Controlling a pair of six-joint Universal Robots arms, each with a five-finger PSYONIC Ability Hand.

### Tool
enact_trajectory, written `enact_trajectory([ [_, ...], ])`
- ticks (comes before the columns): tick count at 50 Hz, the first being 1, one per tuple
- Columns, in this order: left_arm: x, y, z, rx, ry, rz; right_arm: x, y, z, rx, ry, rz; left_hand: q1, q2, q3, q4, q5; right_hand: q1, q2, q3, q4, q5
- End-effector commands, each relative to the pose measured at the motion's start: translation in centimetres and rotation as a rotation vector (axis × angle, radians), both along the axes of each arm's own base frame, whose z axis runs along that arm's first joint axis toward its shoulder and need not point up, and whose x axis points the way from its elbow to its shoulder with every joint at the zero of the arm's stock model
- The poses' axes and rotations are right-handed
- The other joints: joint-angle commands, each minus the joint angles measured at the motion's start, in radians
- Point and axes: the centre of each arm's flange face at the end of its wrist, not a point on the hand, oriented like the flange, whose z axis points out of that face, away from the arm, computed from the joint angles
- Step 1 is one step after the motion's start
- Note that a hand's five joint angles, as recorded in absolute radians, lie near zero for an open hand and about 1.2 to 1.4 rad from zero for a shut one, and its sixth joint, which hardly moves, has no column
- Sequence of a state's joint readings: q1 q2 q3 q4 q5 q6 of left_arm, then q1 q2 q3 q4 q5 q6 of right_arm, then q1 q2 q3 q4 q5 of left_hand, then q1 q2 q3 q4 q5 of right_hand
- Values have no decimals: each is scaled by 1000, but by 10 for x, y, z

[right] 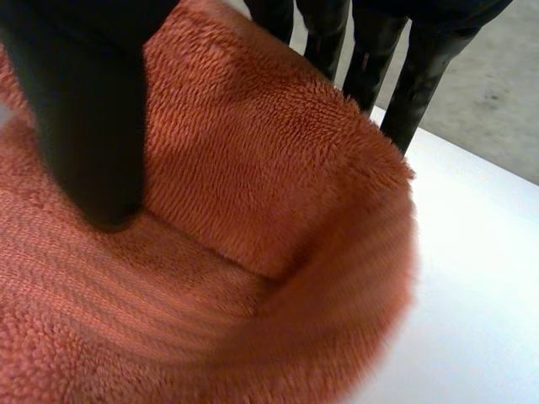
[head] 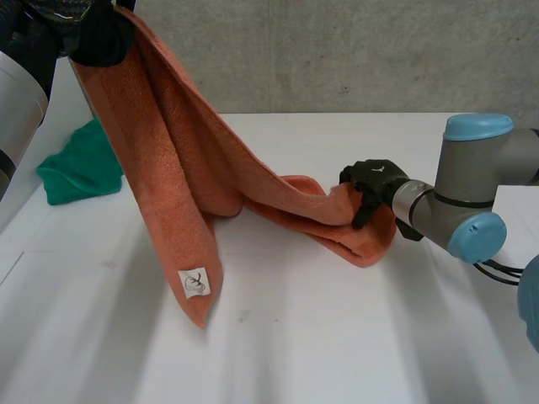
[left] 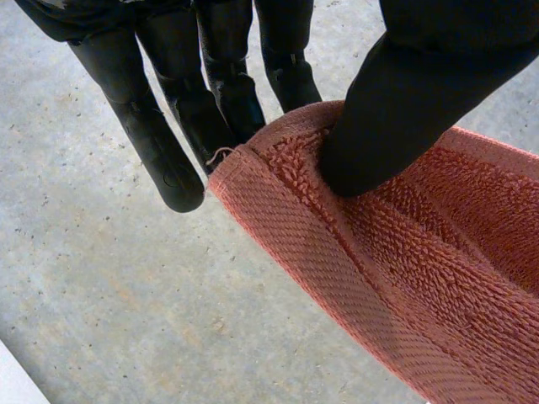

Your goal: Fold the laundry.

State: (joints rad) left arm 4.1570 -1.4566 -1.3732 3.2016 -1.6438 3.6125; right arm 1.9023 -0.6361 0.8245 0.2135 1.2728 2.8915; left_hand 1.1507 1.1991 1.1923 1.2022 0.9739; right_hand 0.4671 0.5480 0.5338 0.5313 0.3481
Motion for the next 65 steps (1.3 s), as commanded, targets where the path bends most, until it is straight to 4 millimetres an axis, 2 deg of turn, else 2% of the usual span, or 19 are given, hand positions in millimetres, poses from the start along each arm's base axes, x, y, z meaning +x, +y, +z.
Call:
enact_trajectory([
  [1, 1, 1, 2, -7, 6, 0, 7, -5, -12, -16, 8, 78, 246, 197, 204, 194, 248, 929, 848, 862, 865, 874],
  [5, 1, 0, 6, -29, 19, 4, 9, -14, 0, -66, 10, 73, 246, 197, 204, 194, 248, 929, 848, 862, 865, 874],
  [9, 0, -4, 7, -48, 30, 7, 4, -20, 37, -155, 23, 37, 246, 197, 204, 194, 248, 929, 848, 862, 865, 874],
  [13, 2, -10, 7, -52, 31, 27, -25, -24, 104, -319, 88, -40, 246, 197, 204, 194, 248, 929, 848, 862, 865, 874],
  [14, 4, -13, 7, -51, 30, 36, -38, -22, 130, -383, 126, -71, 246, 197, 204, 194, 248, 929, 848, 862, 865, 874],
  [17, 12, -26, 3, -47, 7, 88, -54, -8, 165, -466, 187, -94, 246, 197, 204, 194, 248, 929, 848, 862, 865, 874],
  [19, 16, -35, -1, -46, -25, 123, -66, 12, 198, -547, 246, -103, 246, 197, 204, 194, 248, 929, 848, 862, 865, 874],
  [24, 15, -51, -21, 2, -103, 159, -79, 57, 232, -608, 364, -88, 246, 197, 204, 194, 248, 929, 848, 862, 865, 874],
  [29, 12, -59, -50, 96, -199, 163, -88, 102, 245, -579, 436, -52, 246, 197, 204, 194, 248, 929, 848, 862, 865, 874],
  [34, 5, -72, -89, 214, -293, 156, -89, 116, 227, -482, 474, -7, 246, 197, 204, 194, 248, 929, 848, 862, 865, 874],
  [42, -13, -108, -169, 404, -404, 137, -84, 80, 160, -298, 594, 34, 246, 197, 204, 194, 248, 929, 848, 862, 865, 874],
  [46, -24, -131, -183, 407, -402, 140, -80, 50, 141, -307, 621, -15, 246, 197, 204, 194, 248, 929, 848, 862, 865, 874],
  [49, -34, -147, -177, 356, -374, 142, -72, 21, 139, -408, 608, -78, 246, 197, 204, 194, 248, 929, 848, 862, 865, 874],
  [52, -42, -172, -146, 216, -283, 168, -67, 2, 150, -528, 569, -141, 246, 197, 204, 194, 248, 929, 848, 862, 865, 874],
  [56, -46, -194, -86, -34, -120, 237, -58, -20, 191, -799, 420, -254, 246, 197, 204, 194, 248, 929, 848, 862, 865, 874],
  [57, -45, -197, -72, -87, -82, 257, -53, -24, 211, -911, 337, -295, 246, 197, 204, 194, 248, 929, 848, 862, 865, 874],
  [58, -43, -199, -45, -179, -5, 295, -52, -25, 221, -968, 297, -315, 246, 197, 204, 194, 248, 929, 848, 862, 865, 874],
  [62, -40, -193, -3, -322, 134, 337, -55, -21, 268, -1173, 145, -412, 246, 197, 204, 194, 248, 929, 848, 862, 865, 874],
  [65, -42, -187, 8, -355, 174, 322, -56, -16, 275, -1183, 130, -442, 246, 197, 204, 194, 248, 929, 848, 862, 865, 874],
])
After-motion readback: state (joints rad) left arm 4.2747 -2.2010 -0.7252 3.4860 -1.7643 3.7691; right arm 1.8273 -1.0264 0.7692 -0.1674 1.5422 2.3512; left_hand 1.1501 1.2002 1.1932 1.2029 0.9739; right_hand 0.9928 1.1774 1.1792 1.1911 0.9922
